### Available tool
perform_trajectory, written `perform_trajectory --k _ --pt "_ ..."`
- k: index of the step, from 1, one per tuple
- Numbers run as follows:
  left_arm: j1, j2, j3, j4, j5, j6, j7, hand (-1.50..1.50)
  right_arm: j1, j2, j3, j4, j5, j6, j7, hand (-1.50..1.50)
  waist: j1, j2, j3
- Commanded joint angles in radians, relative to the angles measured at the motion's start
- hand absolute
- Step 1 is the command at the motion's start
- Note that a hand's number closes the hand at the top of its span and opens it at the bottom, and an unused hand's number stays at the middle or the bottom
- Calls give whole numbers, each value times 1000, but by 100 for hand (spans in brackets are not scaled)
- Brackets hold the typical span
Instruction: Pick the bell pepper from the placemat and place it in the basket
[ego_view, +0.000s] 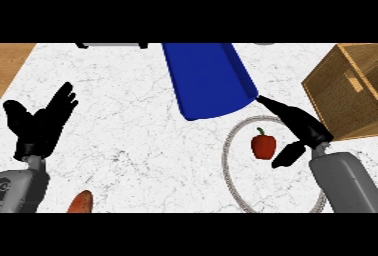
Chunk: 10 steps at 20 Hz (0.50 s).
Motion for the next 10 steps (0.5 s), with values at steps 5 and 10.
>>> perform_trajectory --k 5,10 --pt "22 -13 14 -91 -23 -24 67 0 91 -6 -38 -137 -30 102 -24 -150 -4 -2 0" --pt "23 -9 65 -47 6 -83 43 0 76 -12 -45 -9 28 47 -183 -150 0 0 0"
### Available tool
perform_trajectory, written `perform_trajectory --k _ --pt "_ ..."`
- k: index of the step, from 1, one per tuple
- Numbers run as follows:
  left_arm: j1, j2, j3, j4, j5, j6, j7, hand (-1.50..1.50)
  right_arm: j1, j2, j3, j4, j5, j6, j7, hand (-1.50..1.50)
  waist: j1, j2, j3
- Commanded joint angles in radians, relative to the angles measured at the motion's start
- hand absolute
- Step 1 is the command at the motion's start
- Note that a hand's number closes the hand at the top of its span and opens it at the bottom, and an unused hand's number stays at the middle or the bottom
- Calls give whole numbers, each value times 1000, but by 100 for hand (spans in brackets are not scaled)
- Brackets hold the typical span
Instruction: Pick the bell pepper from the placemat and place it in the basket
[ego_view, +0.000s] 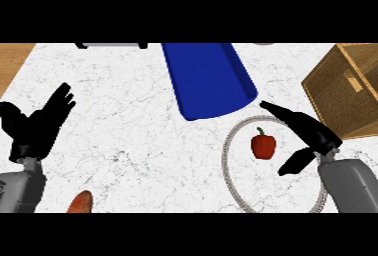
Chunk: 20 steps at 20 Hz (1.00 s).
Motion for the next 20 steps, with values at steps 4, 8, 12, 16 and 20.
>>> perform_trajectory --k 4,8,12,16,20 --pt "-28 -19 26 8 -21 -14 20 0 72 12 10 -30 73 -18 -49 -150 -2 0 0" --pt "-13 -17 43 80 -37 -38 -70 0 -3 97 38 26 132 -70 39 -150 0 1 0" --pt "-16 -45 25 -22 -49 2 33 0 9 62 16 184 191 -176 -106 -150 3 1 0" --pt "-47 -58 21 26 -69 3 25 0 2 81 57 49 219 -85 -4 150 -1 0 0" --pt "0 -44 45 12 -61 -20 -25 0 28 53 88 134 296 -165 -100 150 1 0 0"
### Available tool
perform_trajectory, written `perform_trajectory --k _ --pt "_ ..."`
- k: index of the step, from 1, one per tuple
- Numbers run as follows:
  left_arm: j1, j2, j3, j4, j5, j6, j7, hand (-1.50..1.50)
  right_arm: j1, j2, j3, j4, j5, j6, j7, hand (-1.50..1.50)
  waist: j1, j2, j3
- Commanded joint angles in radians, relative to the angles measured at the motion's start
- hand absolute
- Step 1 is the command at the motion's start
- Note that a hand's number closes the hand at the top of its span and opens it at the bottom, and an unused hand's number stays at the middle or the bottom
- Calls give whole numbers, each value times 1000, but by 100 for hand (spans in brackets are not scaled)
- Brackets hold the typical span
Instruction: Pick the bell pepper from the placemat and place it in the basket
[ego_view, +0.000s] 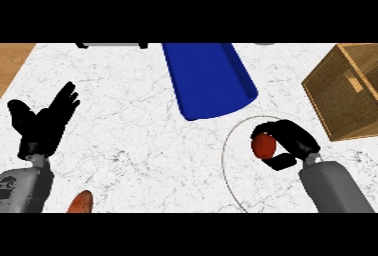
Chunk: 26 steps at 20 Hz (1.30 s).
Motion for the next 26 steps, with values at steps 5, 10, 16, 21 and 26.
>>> perform_trajectory --k 5,10,16,21,26 --pt "13 19 25 43 -4 -56 -48 0 -40 54 13 76 69 -33 -17 150 -1 1 1" --pt "-2 -42 -14 -5 -46 27 -10 0 -132 163 -48 119 93 -65 218 150 7 4 0" --pt "-5 -19 -6 -32 -13 -13 12 0 -242 248 -343 159 63 -309 703 150 39 27 -2" --pt "-30 -36 -47 -41 -23 -33 5 0 -426 276 -440 188 62 -555 964 150 109 38 2" --pt "-53 -53 -69 -37 -24 -37 16 0 -601 276 -444 199 177 -857 1050 150 138 41 0"
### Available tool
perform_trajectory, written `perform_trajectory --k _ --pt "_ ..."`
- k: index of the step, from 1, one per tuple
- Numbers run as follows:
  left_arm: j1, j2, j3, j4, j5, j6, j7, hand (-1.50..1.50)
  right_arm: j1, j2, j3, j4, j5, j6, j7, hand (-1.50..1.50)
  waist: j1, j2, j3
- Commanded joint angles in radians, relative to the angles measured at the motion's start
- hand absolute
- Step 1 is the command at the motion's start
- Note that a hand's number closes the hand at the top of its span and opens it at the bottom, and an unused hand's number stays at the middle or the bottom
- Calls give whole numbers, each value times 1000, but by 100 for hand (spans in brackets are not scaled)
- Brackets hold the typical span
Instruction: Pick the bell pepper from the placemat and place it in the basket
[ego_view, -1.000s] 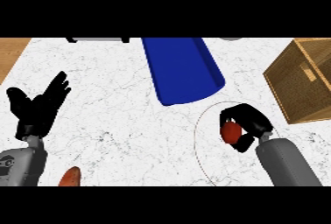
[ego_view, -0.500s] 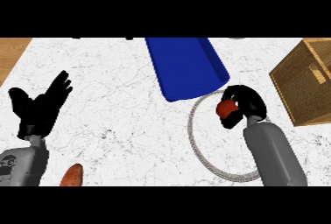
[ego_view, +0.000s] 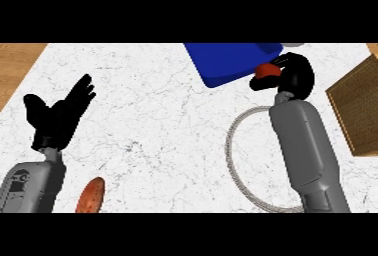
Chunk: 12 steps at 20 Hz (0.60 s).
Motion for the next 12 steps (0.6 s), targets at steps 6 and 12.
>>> perform_trajectory --k 6,12 --pt "-20 -11 -27 7 -14 -7 3 0 -329 -17 -20 176 315 -356 277 150 27 8 -5" --pt "-30 6 5 27 1 -6 12 0 -500 -49 -53 335 513 -340 493 150 4 -2 -5"
